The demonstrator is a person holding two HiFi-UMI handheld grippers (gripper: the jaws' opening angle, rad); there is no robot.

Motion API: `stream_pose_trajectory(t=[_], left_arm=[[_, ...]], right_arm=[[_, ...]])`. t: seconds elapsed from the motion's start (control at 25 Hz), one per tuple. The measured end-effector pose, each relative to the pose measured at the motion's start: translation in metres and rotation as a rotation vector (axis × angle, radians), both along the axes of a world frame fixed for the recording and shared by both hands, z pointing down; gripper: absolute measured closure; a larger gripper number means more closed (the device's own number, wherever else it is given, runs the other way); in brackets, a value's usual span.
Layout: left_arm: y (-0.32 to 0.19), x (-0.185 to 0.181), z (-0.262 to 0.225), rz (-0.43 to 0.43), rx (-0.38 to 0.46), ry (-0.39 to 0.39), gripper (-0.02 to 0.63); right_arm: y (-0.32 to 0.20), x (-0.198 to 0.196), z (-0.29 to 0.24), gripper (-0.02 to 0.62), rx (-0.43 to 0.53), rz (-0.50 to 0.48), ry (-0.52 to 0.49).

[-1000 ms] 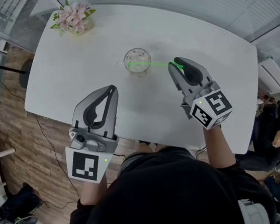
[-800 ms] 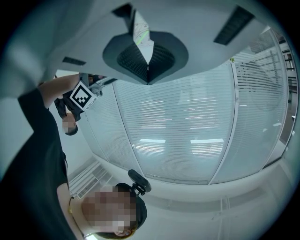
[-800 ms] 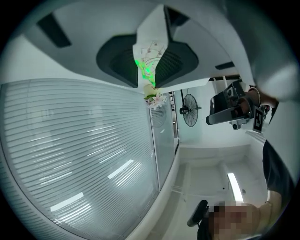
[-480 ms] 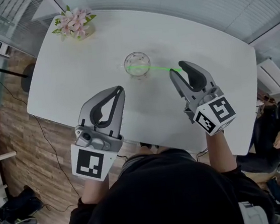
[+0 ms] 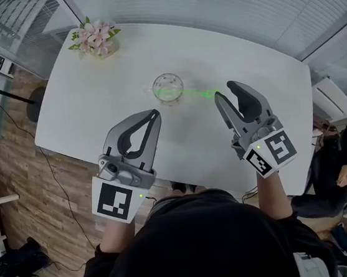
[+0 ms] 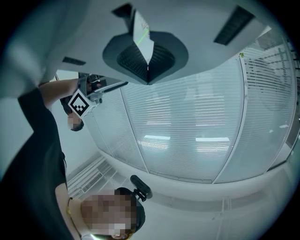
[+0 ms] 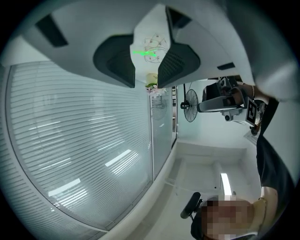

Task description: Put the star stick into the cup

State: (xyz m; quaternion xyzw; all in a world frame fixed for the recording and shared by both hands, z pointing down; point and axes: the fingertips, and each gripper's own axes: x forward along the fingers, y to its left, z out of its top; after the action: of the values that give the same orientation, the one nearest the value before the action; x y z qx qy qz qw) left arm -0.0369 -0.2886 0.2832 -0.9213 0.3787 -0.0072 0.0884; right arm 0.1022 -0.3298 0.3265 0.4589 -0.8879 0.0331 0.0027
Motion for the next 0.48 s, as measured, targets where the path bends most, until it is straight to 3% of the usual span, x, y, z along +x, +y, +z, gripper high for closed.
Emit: stream_pose_trajectory(t=[0.48], left_arm=[[0.001, 0.010, -0.019, 0.034, 0.038, 0.021, 0.592]], right_arm=[[0.020, 0.006, -0.054, 0.466, 0.115, 0.032, -0.020]])
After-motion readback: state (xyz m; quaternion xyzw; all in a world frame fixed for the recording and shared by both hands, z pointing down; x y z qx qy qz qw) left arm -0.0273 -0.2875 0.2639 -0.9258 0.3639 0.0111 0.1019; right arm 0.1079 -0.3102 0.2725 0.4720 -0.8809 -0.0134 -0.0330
